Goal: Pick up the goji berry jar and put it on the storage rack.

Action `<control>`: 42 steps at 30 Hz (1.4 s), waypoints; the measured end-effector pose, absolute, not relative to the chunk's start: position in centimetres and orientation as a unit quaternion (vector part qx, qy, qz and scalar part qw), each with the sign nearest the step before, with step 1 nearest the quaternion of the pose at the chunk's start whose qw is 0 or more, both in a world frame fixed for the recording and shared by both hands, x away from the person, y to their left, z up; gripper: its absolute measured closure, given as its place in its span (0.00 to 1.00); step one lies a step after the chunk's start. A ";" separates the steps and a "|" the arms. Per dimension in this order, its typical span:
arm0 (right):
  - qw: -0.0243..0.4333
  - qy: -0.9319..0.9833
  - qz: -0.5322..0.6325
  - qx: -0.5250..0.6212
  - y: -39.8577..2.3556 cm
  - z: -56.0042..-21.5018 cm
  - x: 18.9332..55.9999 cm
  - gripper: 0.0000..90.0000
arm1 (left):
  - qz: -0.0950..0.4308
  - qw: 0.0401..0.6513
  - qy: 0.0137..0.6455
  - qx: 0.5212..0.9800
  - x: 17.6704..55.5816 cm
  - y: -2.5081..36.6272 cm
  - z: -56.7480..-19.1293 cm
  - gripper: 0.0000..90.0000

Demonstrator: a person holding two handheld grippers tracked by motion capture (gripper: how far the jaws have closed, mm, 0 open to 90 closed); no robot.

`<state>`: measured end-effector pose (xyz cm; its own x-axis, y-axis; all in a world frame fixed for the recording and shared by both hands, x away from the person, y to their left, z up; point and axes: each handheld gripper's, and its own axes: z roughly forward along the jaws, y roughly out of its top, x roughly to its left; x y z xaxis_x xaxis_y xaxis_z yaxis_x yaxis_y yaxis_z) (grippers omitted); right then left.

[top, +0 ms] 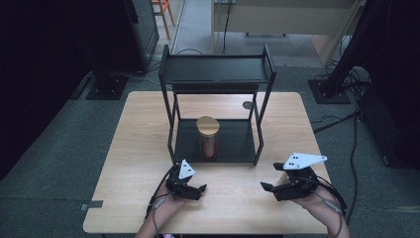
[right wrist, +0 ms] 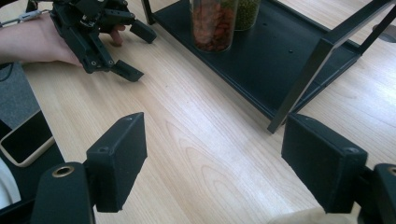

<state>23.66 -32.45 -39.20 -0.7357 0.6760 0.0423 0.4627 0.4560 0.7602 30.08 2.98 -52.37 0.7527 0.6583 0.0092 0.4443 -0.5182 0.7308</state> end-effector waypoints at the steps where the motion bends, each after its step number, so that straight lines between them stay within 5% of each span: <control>1: 0.134 0.842 0.398 0.338 -32.6 -39.1 23.6 0.25 | 0.144 0.372 0.321 0.859 30.1 3.0 -52.4 0.12; 42: 0.151 0.838 0.402 0.335 -37.0 -37.3 21.2 0.25 | 0.144 0.371 0.321 0.859 30.1 3.0 -52.4 0.12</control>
